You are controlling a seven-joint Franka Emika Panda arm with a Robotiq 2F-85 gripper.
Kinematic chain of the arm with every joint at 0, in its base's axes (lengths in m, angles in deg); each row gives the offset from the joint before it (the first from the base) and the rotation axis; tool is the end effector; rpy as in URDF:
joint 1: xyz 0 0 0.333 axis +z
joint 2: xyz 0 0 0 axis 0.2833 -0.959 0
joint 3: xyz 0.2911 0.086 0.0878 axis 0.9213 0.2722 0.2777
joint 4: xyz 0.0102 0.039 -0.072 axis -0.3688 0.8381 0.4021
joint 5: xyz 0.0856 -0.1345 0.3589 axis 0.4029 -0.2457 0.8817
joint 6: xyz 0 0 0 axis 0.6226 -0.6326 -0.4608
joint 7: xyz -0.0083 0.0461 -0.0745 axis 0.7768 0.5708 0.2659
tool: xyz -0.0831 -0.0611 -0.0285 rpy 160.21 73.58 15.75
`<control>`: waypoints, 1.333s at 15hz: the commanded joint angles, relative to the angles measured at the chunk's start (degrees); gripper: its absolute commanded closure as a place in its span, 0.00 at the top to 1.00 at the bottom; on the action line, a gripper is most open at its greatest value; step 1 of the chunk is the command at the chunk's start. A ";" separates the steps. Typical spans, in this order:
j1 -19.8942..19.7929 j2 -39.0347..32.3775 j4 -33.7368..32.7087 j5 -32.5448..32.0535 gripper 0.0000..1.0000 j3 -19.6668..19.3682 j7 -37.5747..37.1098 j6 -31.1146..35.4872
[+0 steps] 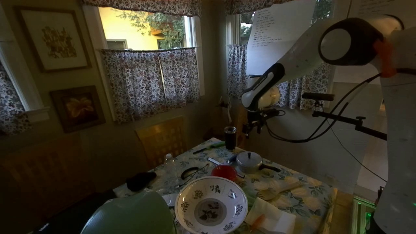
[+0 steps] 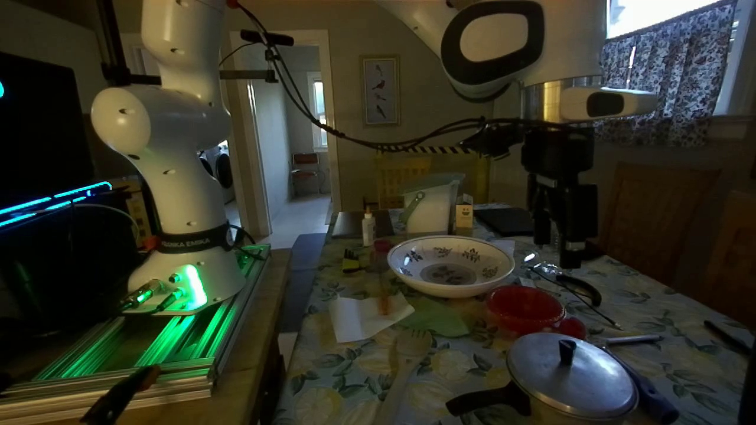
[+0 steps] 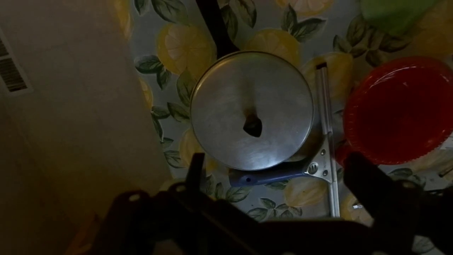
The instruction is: Remove the lid from the pot
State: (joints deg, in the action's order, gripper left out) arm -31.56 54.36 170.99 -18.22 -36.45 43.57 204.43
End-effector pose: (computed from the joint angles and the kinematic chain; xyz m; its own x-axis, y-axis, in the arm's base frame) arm 0.5503 -0.2726 0.3016 0.9527 -0.2938 0.0777 -0.2992 -0.9516 0.0702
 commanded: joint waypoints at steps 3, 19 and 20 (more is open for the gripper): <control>-5.46 -5.48 -2.29 7.83 1.00 3.11 8.07 3.23; -9.08 -15.60 -6.30 9.65 1.00 6.93 8.18 11.25; -9.16 -16.10 -6.70 9.63 0.98 7.07 8.04 11.52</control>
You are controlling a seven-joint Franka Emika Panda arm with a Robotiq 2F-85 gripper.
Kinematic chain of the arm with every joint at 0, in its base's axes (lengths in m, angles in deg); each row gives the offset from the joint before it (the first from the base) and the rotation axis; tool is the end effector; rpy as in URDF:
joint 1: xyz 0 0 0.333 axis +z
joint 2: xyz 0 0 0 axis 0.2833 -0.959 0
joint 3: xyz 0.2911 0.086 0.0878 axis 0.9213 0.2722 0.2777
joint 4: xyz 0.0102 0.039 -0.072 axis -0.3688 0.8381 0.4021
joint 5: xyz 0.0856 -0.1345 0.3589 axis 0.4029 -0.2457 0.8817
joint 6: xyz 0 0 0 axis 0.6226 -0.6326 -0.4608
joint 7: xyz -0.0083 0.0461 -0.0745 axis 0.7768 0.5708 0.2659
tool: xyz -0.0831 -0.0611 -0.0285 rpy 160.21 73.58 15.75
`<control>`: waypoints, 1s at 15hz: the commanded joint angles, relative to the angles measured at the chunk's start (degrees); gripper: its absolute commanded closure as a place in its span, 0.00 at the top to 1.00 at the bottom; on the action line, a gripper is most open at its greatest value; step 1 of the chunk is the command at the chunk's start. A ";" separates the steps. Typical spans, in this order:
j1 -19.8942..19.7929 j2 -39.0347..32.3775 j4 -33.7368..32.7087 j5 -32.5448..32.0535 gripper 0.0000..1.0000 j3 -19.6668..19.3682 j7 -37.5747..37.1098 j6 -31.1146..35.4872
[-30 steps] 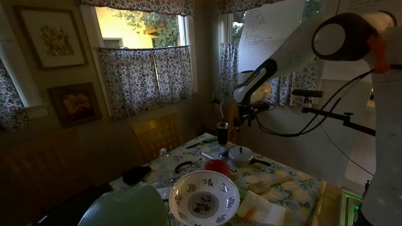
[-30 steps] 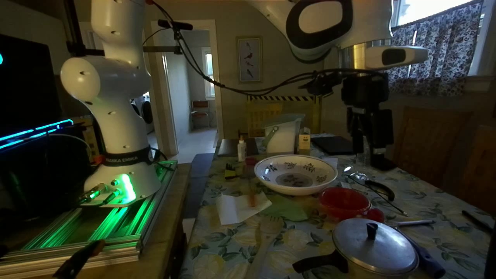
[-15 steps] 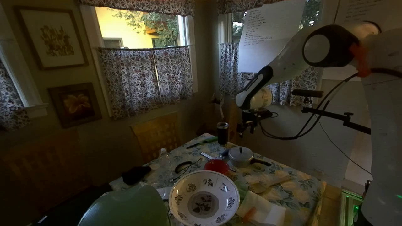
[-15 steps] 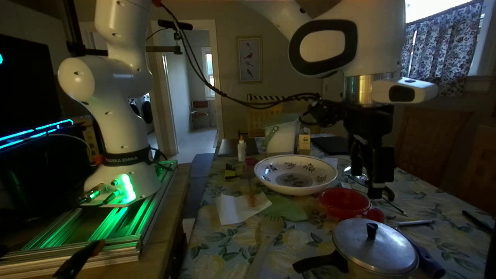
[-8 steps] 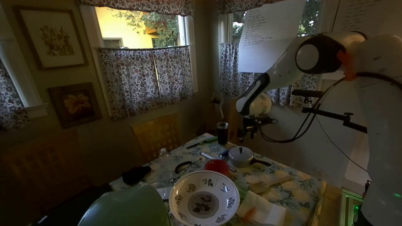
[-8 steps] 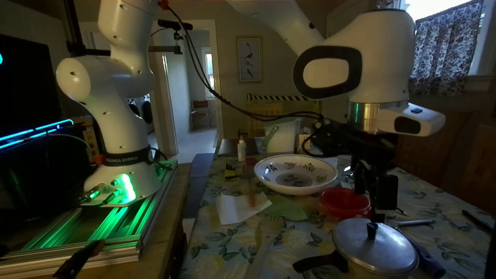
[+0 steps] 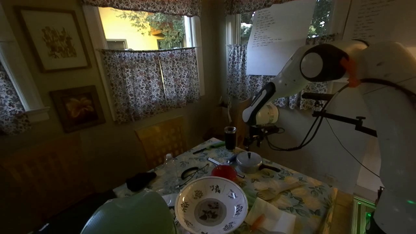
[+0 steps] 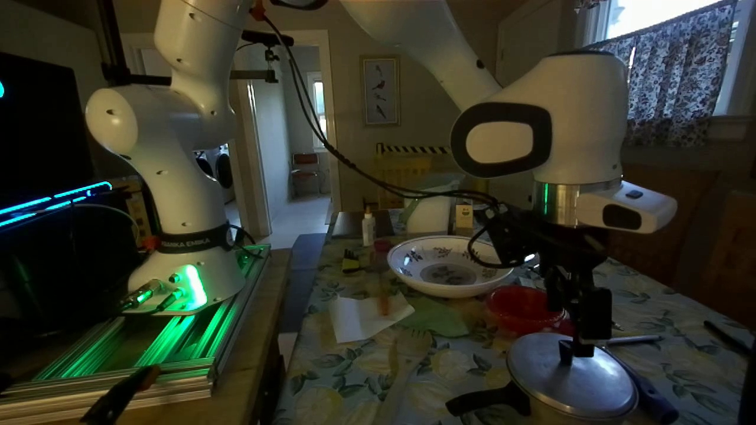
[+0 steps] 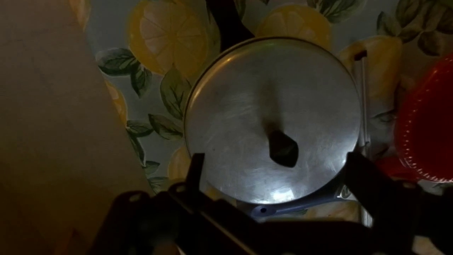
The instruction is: Remove the lid from the pot
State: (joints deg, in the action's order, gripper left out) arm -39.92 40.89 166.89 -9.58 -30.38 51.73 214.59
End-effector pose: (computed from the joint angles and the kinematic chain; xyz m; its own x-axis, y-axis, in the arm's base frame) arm 0.5549 -0.3093 0.1987 0.9429 -0.3154 0.1068 -0.3156 -0.9488 -0.0151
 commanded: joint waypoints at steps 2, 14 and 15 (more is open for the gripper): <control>-0.89 -3.47 -3.44 0.98 0.93 1.36 -0.22 1.09; -0.63 -5.50 -5.16 0.27 0.77 1.53 -1.16 -0.82; -0.61 -5.45 -5.13 0.23 0.75 1.53 -1.14 -0.95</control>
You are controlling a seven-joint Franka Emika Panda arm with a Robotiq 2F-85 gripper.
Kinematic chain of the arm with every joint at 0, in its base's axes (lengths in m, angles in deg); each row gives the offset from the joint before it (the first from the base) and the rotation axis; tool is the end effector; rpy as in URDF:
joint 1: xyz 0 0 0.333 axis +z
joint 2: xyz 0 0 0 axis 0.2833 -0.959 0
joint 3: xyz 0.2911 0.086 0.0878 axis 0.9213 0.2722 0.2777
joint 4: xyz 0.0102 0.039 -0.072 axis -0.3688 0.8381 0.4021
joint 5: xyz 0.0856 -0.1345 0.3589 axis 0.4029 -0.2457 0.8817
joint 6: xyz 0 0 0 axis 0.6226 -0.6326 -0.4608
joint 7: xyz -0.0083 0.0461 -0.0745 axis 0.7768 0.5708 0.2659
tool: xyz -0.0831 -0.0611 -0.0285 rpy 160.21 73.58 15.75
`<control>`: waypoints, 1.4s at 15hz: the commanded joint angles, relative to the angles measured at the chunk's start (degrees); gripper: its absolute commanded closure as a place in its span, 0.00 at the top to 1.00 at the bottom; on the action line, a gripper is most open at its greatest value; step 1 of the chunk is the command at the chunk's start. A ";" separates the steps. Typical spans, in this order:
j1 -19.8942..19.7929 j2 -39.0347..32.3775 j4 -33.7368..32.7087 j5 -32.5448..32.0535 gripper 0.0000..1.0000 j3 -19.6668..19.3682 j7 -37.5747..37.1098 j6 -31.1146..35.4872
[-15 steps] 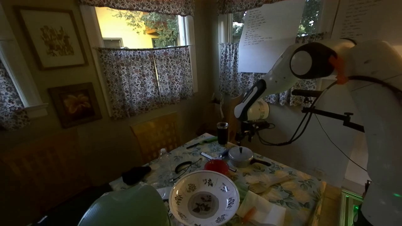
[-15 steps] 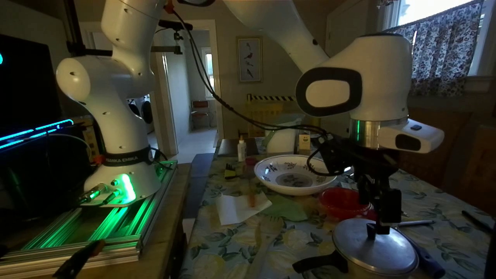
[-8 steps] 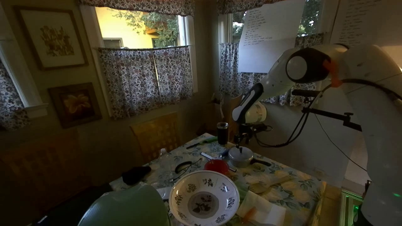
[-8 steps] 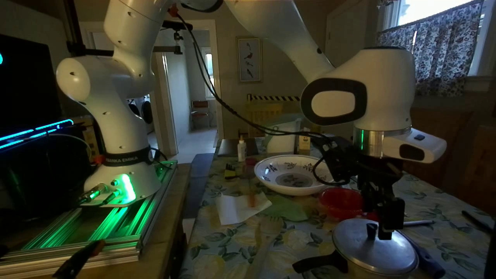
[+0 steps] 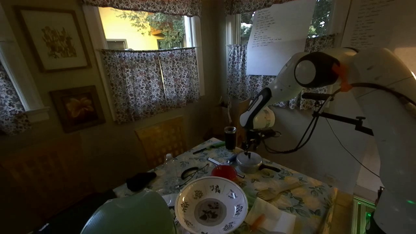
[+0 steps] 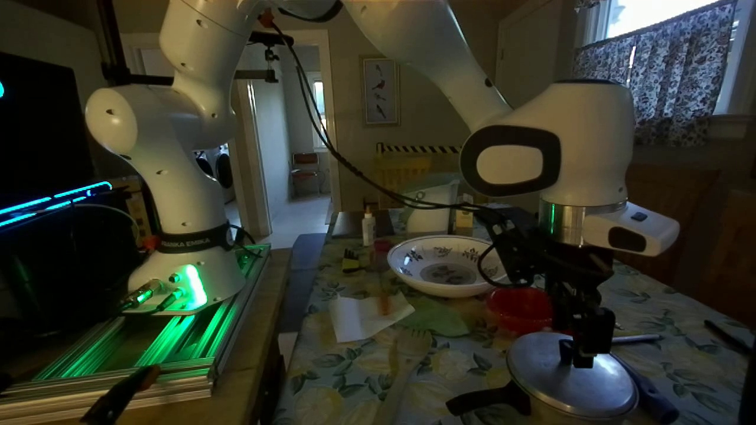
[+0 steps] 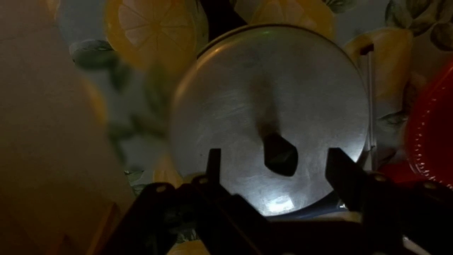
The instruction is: Remove the lid from the pot
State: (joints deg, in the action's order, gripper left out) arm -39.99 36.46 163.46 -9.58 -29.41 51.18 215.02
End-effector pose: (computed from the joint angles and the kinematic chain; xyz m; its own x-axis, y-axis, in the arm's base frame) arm 0.5691 -0.3057 0.1729 0.9455 -0.3108 0.0967 -0.3103 -0.9504 -0.0208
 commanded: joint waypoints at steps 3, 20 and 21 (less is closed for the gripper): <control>-0.46 -0.92 -1.55 0.13 0.74 0.58 -0.47 -1.29; -0.05 -1.65 -1.11 -0.30 0.08 1.37 0.25 1.52; 0.06 -1.30 -0.74 -0.52 0.02 1.26 0.36 2.29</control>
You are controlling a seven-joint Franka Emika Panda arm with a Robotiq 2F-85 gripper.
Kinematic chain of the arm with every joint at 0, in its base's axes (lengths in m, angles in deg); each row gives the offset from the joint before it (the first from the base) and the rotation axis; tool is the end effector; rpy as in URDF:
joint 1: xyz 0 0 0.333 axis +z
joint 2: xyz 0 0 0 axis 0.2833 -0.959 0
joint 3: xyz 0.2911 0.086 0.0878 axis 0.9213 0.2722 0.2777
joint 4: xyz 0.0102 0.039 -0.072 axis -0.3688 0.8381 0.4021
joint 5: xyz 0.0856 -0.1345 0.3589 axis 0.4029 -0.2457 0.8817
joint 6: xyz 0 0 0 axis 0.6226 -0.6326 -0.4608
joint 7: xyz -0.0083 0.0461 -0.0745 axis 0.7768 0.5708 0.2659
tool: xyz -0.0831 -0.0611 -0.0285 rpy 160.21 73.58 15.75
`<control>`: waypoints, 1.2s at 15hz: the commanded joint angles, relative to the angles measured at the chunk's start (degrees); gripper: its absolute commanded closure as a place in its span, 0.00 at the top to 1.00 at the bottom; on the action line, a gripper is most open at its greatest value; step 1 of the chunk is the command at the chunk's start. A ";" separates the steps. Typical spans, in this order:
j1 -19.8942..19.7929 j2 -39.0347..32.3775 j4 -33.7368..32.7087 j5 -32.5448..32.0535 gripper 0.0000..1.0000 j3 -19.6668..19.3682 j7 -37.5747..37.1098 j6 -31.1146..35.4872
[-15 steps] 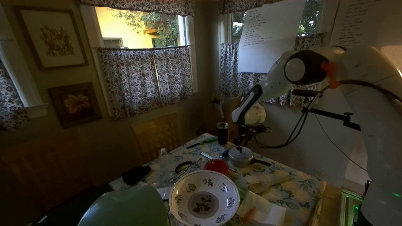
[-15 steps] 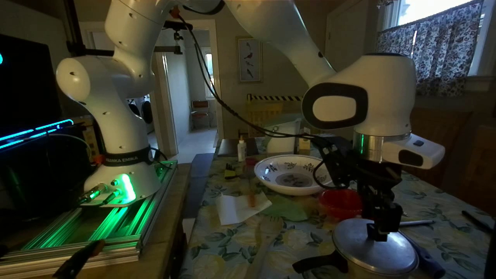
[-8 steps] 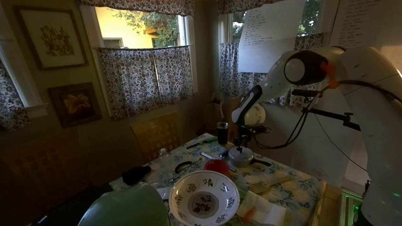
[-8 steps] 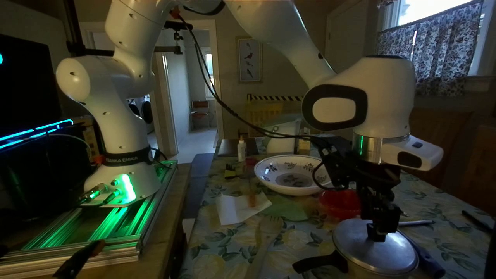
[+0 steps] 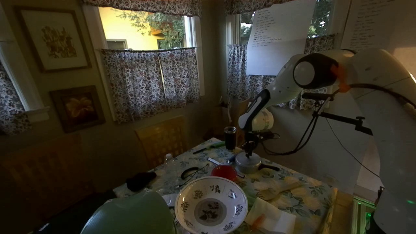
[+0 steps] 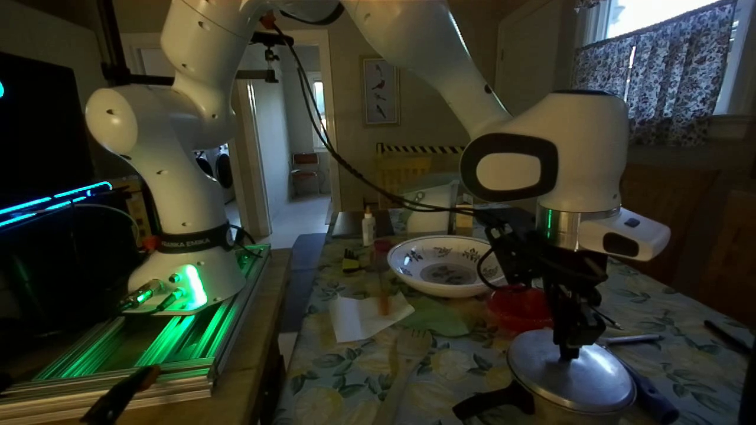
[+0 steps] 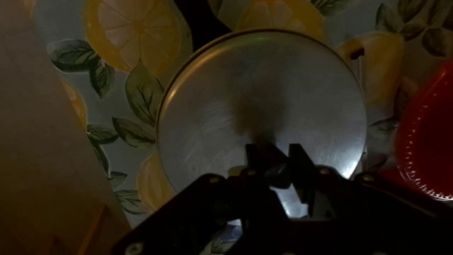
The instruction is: Remove the lid from the pot
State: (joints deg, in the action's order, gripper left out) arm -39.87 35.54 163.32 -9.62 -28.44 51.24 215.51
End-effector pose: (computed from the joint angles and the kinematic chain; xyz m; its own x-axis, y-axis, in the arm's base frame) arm 0.5735 -0.2951 0.1638 0.9508 -0.2958 0.0923 -0.2944 -0.9552 -0.0294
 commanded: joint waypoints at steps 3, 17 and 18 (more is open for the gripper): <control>0.18 1.67 1.05 -0.92 0.06 0.32 0.77 3.32; 6.83 12.43 1.54 -4.18 0.06 -0.12 1.48 -7.30; 7.12 11.95 0.15 -4.86 0.06 0.00 2.24 -8.05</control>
State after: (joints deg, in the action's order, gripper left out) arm -34.02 46.77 165.21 -11.32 -27.79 52.57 210.56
